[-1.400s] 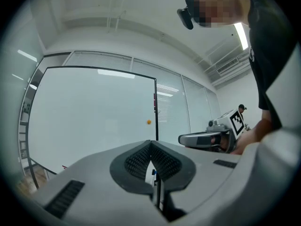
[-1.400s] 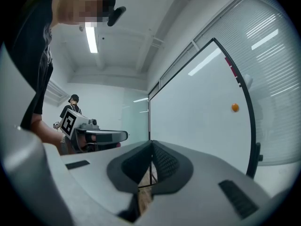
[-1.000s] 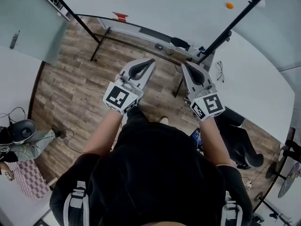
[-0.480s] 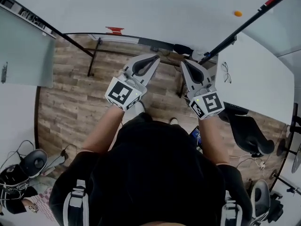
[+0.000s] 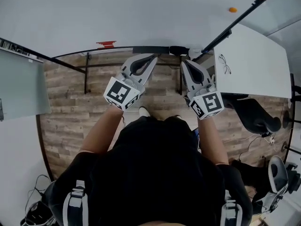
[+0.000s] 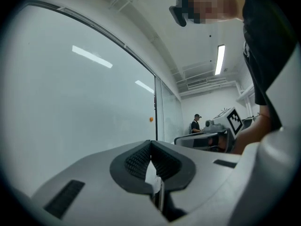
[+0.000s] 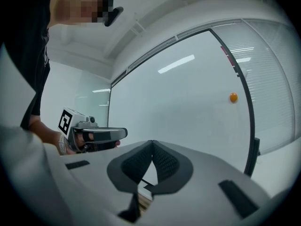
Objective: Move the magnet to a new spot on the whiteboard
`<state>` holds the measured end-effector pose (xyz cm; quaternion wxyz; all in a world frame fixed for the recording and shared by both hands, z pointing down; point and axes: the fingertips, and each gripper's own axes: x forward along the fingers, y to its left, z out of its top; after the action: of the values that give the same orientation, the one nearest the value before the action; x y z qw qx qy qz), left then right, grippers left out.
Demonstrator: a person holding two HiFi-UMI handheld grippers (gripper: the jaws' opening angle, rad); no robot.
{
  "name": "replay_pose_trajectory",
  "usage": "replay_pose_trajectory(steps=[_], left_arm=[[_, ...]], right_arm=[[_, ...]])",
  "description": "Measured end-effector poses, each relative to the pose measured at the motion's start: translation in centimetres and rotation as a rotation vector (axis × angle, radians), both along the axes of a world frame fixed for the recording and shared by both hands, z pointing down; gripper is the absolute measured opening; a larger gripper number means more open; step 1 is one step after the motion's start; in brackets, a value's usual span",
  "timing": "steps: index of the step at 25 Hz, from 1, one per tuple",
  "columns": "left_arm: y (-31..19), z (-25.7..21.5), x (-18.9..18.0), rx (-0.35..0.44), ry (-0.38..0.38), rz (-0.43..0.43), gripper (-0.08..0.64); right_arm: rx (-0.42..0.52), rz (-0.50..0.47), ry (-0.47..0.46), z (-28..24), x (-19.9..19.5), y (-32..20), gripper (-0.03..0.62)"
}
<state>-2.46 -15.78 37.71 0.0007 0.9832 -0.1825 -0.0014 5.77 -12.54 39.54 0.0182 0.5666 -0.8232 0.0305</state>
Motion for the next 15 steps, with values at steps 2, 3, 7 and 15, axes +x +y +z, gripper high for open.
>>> replay_pose_trajectory(steps=[2, 3, 7, 15], left_arm=[[-0.5, 0.0, 0.2, -0.005, 0.004, 0.019, 0.005], [-0.8, -0.1, 0.4, -0.006, 0.007, 0.031, 0.005], [-2.1, -0.5, 2.0, -0.008, 0.019, 0.068, 0.005], [-4.8, -0.4, 6.7, -0.001, 0.005, 0.103, 0.005]], right_arm=[[-0.007, 0.032, 0.002, -0.2, 0.5, -0.2, -0.009], [-0.010, 0.049, 0.005, -0.3, 0.9, -0.3, -0.009], [-0.004, 0.100, 0.013, -0.6, 2.6, -0.9, -0.009], [0.014, 0.179, 0.005, -0.7, 7.6, -4.0, -0.009]])
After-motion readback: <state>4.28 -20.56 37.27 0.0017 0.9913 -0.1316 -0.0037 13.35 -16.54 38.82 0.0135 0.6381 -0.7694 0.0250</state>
